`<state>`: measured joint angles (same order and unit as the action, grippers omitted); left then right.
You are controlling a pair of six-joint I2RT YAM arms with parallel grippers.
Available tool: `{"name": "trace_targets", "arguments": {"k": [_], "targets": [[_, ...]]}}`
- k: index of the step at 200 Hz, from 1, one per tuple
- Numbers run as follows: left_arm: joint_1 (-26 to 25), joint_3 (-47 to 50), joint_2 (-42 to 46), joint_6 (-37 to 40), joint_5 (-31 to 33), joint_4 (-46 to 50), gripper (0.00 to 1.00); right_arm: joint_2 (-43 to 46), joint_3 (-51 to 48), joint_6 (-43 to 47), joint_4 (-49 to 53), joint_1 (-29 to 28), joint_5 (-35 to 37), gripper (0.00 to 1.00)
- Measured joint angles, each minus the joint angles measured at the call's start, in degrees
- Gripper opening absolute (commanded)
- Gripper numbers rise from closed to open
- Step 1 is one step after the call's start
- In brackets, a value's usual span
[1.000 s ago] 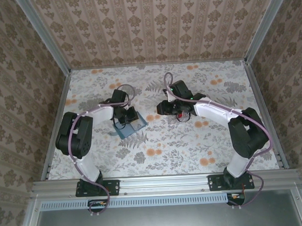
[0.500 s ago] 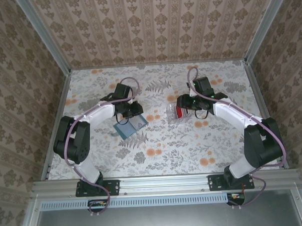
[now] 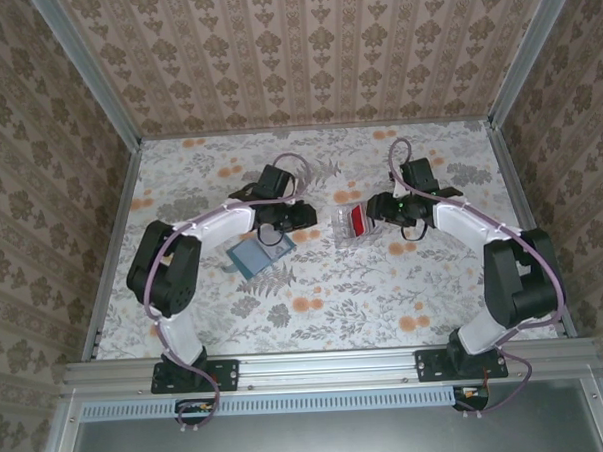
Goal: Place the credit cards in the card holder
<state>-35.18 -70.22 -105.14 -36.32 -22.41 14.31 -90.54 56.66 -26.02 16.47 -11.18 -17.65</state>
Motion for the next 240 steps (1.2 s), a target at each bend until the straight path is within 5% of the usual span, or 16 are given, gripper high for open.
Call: {"name": "trace_targets", "arguments": {"k": [56,109,240], "targets": [[-2.69,-3.17,-2.97,-1.03,-0.28,-2.14,0.51,-2.62,1.16,0.61,0.09,-1.20,-2.49,0.54],[-3.56,-6.05,-6.10,-1.64,-0.31,-2.82,0.40,-2.64,1.92,1.29,0.50,-1.86,-2.25,0.54],[-4.92,-8.22,-10.43,-2.32,-1.20,-2.89,0.39,-1.53,2.78,1.92,1.27,-2.38,-2.27,0.52]]}}
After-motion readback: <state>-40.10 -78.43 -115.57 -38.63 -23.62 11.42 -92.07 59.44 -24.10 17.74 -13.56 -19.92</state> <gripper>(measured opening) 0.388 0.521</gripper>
